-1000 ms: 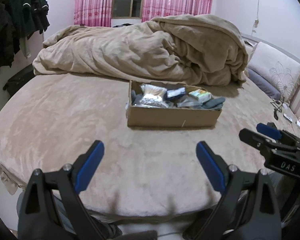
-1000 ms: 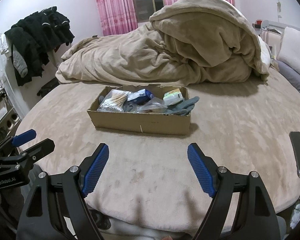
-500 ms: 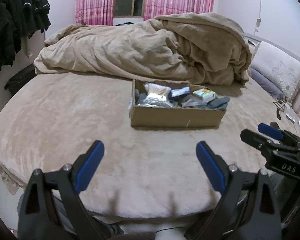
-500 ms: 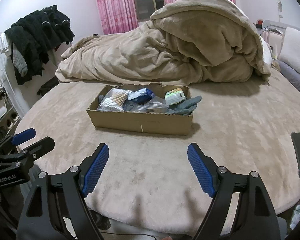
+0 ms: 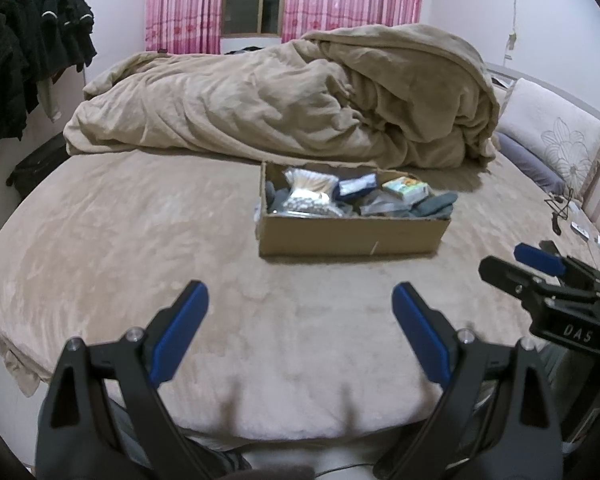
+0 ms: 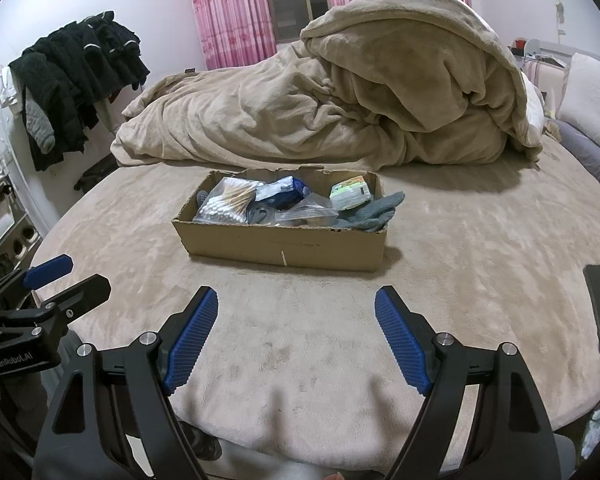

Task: Organize objects

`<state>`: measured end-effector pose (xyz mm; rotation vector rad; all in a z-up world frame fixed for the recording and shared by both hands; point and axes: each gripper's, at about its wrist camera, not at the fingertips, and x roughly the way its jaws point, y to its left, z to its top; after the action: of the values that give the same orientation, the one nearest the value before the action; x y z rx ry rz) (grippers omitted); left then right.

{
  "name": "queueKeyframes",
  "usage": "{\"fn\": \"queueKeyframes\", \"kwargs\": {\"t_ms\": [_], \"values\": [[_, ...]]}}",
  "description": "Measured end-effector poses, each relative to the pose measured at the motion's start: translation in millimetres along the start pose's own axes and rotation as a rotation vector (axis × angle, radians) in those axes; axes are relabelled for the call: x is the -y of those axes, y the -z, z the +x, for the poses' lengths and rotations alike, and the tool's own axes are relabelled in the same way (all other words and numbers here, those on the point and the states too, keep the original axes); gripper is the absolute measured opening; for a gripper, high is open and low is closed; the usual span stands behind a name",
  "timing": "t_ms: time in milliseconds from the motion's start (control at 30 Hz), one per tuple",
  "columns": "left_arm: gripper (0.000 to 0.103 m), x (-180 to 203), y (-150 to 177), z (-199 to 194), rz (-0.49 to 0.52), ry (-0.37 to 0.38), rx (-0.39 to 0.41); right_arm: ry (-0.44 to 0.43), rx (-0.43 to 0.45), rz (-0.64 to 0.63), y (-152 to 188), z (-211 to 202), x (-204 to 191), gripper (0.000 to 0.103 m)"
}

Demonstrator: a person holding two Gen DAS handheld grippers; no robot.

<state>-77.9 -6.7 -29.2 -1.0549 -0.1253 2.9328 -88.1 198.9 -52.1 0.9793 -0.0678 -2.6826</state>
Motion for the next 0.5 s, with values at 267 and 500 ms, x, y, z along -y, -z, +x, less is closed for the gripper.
{"fn": "queueKeyframes", "kwargs": {"t_ms": [267, 500], "values": [[0.094, 0.4, -0.7, -2.7, -0.001, -0.003, 0.006, 0.000, 0.002, 0.001, 0.0, 0.8, 0.3, 0.083], [0.094, 0.6, -1.3, -4.5, -0.002, 0.000, 0.011, -0.001, 0.002, 0.001, 0.1, 1.0, 0.4, 0.083]]}}
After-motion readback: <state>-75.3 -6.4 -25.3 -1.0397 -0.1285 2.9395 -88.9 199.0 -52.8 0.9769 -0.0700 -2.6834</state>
